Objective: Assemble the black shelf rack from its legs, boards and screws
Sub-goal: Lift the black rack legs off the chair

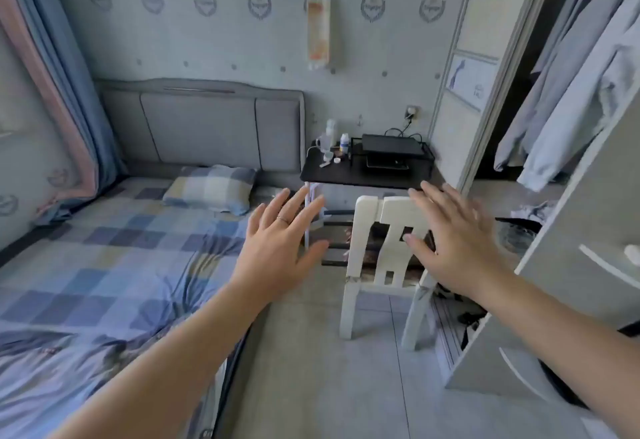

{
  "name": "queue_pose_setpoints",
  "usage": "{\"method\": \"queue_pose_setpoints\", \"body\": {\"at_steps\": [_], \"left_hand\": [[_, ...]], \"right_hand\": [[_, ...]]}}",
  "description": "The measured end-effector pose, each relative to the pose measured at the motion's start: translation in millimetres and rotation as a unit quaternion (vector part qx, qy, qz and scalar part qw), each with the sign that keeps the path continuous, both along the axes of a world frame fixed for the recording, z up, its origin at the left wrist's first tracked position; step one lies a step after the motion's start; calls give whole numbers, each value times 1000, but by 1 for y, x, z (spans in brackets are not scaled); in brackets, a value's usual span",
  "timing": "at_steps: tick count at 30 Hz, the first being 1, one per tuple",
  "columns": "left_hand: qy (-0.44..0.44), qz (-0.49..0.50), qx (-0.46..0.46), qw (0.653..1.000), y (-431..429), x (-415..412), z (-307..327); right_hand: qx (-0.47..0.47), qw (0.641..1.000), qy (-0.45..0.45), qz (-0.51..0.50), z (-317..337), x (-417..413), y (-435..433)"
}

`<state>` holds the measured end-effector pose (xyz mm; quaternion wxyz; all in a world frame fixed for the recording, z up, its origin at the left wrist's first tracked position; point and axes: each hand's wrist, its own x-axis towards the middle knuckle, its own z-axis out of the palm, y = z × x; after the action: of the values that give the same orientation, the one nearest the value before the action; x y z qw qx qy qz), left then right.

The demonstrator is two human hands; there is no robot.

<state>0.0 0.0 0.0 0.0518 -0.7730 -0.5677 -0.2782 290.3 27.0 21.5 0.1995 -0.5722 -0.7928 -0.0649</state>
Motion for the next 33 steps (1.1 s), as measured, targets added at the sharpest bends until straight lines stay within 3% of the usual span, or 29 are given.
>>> {"method": "queue_pose_setpoints", "body": {"at_steps": [7,16,24,33], "left_hand": [[15,38,-122,992,54,-20,-100],[-18,96,-252,963,150,-40,-163],[-20,135,-294,946,241,-79,-202],[-8,83,-341,936,405,-152,-251]], "right_hand": [[-90,995,-27,41,-88,-24,66],[-205,975,-21,81,-160,-66,190],[-260,959,-43,107,-200,-121,287],[-295,953,-58,49,-261,-204,420]]}}
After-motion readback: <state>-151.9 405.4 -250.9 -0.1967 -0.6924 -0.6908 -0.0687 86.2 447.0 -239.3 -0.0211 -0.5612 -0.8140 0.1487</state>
